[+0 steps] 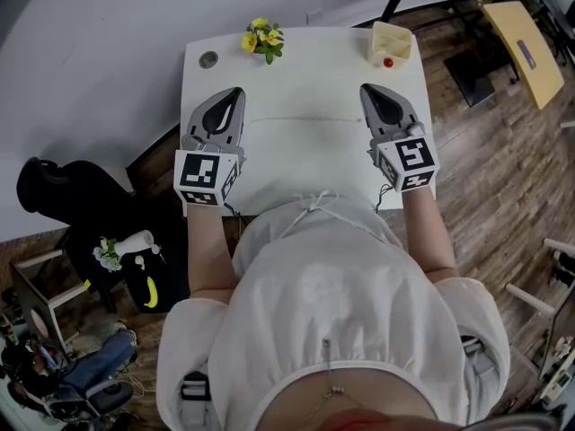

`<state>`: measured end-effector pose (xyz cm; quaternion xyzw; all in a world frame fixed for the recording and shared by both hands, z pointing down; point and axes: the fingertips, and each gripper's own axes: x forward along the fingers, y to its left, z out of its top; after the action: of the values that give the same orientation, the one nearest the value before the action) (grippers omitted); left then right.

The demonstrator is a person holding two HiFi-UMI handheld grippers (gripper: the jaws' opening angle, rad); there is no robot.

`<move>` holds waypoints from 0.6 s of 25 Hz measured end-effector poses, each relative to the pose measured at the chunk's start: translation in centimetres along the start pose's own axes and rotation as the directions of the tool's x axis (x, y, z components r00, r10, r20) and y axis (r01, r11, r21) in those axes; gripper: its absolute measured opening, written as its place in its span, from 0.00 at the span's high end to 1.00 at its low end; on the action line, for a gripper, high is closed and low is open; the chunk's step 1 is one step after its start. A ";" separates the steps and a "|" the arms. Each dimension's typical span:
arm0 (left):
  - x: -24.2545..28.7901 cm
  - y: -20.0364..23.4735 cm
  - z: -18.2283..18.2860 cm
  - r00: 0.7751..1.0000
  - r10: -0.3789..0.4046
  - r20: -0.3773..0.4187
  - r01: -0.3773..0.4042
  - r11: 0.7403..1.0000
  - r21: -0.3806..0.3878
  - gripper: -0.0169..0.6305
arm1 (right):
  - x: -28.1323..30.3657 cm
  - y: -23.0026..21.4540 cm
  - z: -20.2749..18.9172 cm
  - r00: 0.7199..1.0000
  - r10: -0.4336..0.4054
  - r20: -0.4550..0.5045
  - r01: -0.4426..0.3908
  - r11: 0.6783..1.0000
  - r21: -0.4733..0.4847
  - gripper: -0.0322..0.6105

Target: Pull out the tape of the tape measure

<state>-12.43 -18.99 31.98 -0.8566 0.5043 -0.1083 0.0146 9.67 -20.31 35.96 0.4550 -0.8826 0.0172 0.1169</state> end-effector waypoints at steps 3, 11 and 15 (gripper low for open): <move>0.0 0.1 -0.1 1.000 0.002 -0.008 -0.002 1.000 -0.001 0.94 | 0.0 0.0 0.1 1.000 -0.005 0.002 0.005 1.000 0.000 0.95; -0.2 0.0 -0.4 1.000 -0.009 -0.021 0.009 1.000 -0.018 0.94 | 0.0 0.2 0.5 1.000 -0.008 0.026 0.008 1.000 0.002 0.95; -0.3 0.0 -0.8 1.000 -0.008 -0.025 0.008 1.000 -0.023 0.94 | 0.1 0.5 0.5 0.999 -0.006 0.040 0.006 1.000 0.001 0.95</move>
<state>-12.68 -18.65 32.74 -0.8573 0.5022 -0.1132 -0.0022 9.15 -20.17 35.52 0.4578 -0.8835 0.0083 0.0992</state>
